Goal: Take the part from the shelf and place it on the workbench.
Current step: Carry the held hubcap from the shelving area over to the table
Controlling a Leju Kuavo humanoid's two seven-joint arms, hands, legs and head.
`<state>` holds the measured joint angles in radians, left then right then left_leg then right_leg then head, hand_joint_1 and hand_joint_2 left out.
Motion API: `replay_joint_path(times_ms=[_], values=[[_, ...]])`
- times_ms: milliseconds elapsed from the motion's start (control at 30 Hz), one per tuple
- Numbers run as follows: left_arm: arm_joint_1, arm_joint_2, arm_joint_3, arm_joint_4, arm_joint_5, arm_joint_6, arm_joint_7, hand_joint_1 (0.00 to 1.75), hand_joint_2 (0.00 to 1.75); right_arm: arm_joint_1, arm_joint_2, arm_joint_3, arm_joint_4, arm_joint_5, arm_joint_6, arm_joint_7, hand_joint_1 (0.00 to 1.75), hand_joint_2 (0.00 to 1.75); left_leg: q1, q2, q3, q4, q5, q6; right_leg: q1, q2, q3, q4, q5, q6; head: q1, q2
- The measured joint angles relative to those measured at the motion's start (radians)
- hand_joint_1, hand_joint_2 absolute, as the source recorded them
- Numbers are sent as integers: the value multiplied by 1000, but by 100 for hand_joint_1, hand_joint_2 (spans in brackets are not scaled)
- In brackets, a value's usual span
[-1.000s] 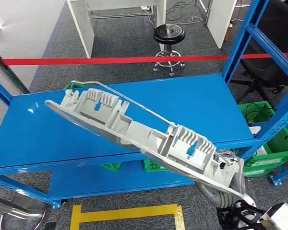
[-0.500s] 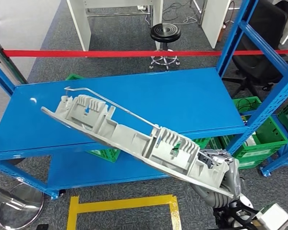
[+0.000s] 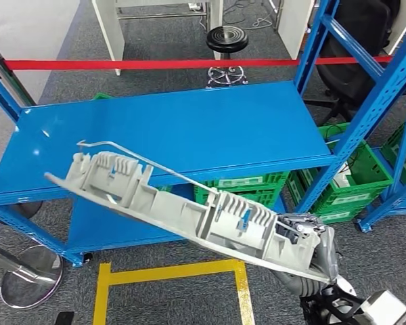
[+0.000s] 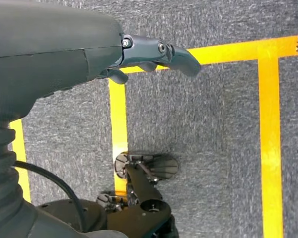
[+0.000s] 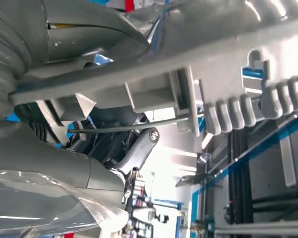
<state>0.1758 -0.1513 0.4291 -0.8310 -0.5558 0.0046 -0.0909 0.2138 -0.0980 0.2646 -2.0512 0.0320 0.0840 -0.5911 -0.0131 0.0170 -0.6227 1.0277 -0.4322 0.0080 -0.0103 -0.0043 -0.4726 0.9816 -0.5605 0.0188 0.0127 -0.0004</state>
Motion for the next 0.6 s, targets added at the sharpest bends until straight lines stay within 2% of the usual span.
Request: replay_joint_path(times_ms=[33, 67, 133, 167, 200, 233, 300, 333, 367, 400, 467, 500, 567, 600], values=[[2, -1, 1, -2, 0, 0, 1, 0, 175, 0, 0, 0, 0, 0, 0, 0, 175, 175, 2, -3, -7, 22, -27, -8, -2, -1, -6, -2, 8, -8, -1, 0], [5, -2, 2, -4, 0, 0, 1, 0, 175, 0, 0, 0, 0, 0, 1, 0, 175, 175, 5, -6, -19, 62, -69, -15, -4, -2, -13, -4, 16, -14, -3, 0], [7, -3, 3, -6, 0, 0, 1, 0, 175, 1, 0, 0, 0, 0, 2, 0, 175, 175, 13, -8, -51, 186, -158, -28, -4, -2, -28, -2, 31, -19, -5, 0], [7, -4, 3, -6, 0, 0, 1, 0, 175, 1, 0, -1, 0, 0, 2, 0, 175, 175, 16, -8, -60, 237, -178, -32, -4, -2, -35, 0, 38, -18, -5, 0], [7, -4, 3, -6, 0, 0, 1, 0, 175, 2, 0, -1, 0, 0, 2, 0, 175, 175, 19, -8, -57, 262, -178, -34, -5, -1, -41, 2, 44, -16, -5, 0], [7, -4, 4, -6, 0, 0, 1, 0, 175, 3, 0, -1, 0, 0, 2, 0, 175, 175, 22, -8, -35, 246, -158, -36, -5, 0, -46, 6, 49, -14, -5, 0], [8, -4, 4, -8, 0, 0, 1, 0, 175, 4, 0, -1, 0, 0, 2, 0, 175, 175, 25, -10, 50, 120, -102, -34, -7, 1, -56, 12, 54, -8, -5, 0], [9, -4, 4, -10, 0, 0, 1, 0, 175, 4, 0, -1, 0, 0, 2, 0, 175, 175, 24, -12, 90, 52, -86, -31, -7, 1, -60, 15, 56, -4, -5, 0], [9, -4, 4, -11, 0, 0, 2, 0, 175, 3, 0, -1, 0, 0, 2, 0, 175, 175, 23, -14, 115, 5, -80, -27, -6, 0, -64, 18, 58, 1, -4, 0], [10, -4, 4, -12, 0, 0, 2, 0, 175, 3, 0, 0, 0, 0, 2, 0, 175, 175, 20, -16, 125, -16, -83, -23, -6, 1, -68, 19, 62, 7, -4, 0], [10, -5, 4, -13, 0, 0, 2, 0, 175, 3, 0, 0, 0, 0, 2, 0, 175, 175, 18, -16, 120, -28, -83, -11, -7, 1, -76, 19, 68, 21, -4, 0], [10, -6, 5, -14, 0, 0, 2, 0, 175, 3, 0, 0, 0, 0, 2, 0, 175, 175, 19, -15, 118, -33, -81, -2, -8, 1, -84, 25, 63, 27, -4, 0], [10, -7, 6, -16, 0, 1, 2, 0, 175, 3, 0, 0, 0, 0, 2, 0, 175, 175, 22, -14, 110, -41, -71, 15, -8, 2, -117, 85, 20, 33, -1, 0], [11, -8, 7, -17, 0, 1, 2, 0, 175, 3, 0, 1, 0, 0, 2, 0, 175, 175, 20, -14, 105, -42, -67, 21, -8, 2, -144, 146, -15, 34, 0, 0]])
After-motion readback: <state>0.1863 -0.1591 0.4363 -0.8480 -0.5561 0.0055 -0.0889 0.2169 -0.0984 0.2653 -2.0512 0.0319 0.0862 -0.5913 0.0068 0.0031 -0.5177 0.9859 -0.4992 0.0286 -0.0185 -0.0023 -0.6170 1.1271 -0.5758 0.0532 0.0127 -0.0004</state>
